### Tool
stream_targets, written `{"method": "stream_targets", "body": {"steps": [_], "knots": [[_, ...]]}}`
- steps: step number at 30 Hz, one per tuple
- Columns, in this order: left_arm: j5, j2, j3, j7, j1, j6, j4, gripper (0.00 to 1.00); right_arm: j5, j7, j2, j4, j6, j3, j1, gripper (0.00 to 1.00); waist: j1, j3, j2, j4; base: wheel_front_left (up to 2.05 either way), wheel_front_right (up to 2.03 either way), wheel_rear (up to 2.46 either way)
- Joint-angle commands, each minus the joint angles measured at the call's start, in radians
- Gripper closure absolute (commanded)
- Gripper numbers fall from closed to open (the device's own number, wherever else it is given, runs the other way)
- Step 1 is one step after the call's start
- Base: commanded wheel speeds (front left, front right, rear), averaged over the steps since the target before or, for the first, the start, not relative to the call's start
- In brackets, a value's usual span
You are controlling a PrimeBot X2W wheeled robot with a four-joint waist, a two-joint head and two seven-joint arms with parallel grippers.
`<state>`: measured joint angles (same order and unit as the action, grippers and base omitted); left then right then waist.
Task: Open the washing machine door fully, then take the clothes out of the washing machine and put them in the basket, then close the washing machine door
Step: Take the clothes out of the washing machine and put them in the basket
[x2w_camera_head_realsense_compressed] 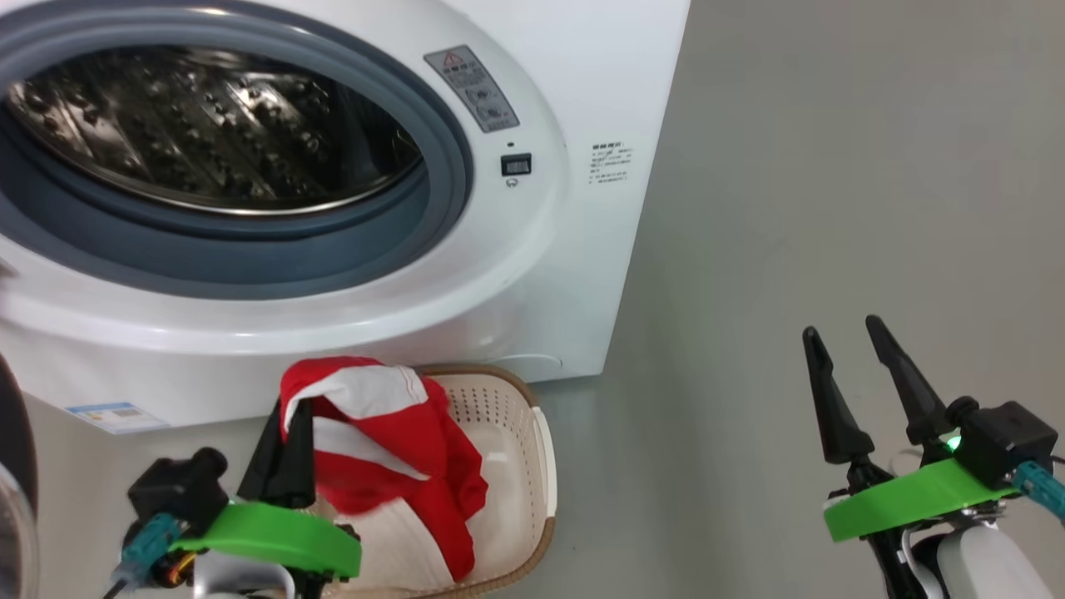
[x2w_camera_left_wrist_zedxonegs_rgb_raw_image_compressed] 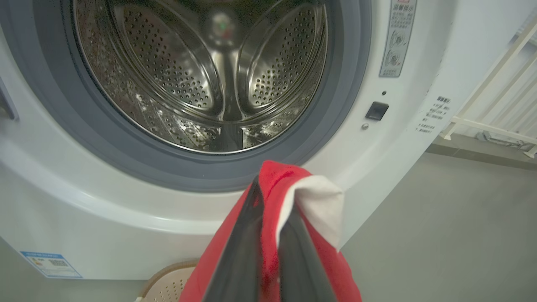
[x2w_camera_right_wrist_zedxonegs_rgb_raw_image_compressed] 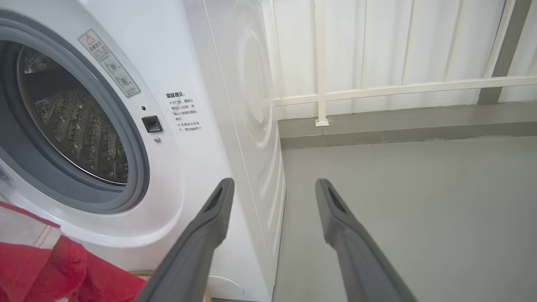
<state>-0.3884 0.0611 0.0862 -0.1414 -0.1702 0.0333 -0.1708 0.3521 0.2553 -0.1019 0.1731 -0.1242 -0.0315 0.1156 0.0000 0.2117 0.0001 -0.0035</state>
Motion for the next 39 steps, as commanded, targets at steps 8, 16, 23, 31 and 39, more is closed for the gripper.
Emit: {"method": "stream_targets", "body": {"steps": [8, 16, 23, 31, 39], "knots": [[-0.062, -0.003, -0.012, -0.006, -0.166, -0.011, -0.261, 1.0, 0.015, 0.006, -0.021, -0.024, -0.007, -0.03, 0.085, 0.0, 0.0, 0.134, -0.0001, -0.034, 0.0, 0.0, 0.0], [-0.194, -0.01, -0.022, -0.01, -0.331, -0.069, -0.658, 1.0, 0.026, 0.006, -0.018, -0.02, -0.007, -0.055, 0.144, 0.0, 0.0, 0.22, -0.0001, -0.063, 0.0, 0.0, 0.0], [-0.25, -0.01, -0.016, -0.048, -0.434, -0.12, -0.873, 1.0, 0.031, 0.006, -0.01, -0.01, -0.007, -0.06, 0.164, 0.0, 0.0, 0.267, -0.0001, -0.09, 0.0, 0.0, 0.0], [-0.266, -0.011, 0.071, -0.027, -0.515, -0.147, -1.043, 1.0, 0.035, 0.006, -0.001, -0.007, -0.007, -0.067, 0.19, 0.0, 0.0, 0.312, -0.0001, -0.114, 0.0, 0.0, 0.0], [-0.272, -0.011, 0.085, -0.071, -0.536, -0.144, -1.087, 0.0, 0.035, 0.006, 0.008, 0.012, -0.007, -0.064, 0.188, 0.0, 0.0, 0.276, -0.0001, -0.11, 0.0, 0.0, 0.0]]}}
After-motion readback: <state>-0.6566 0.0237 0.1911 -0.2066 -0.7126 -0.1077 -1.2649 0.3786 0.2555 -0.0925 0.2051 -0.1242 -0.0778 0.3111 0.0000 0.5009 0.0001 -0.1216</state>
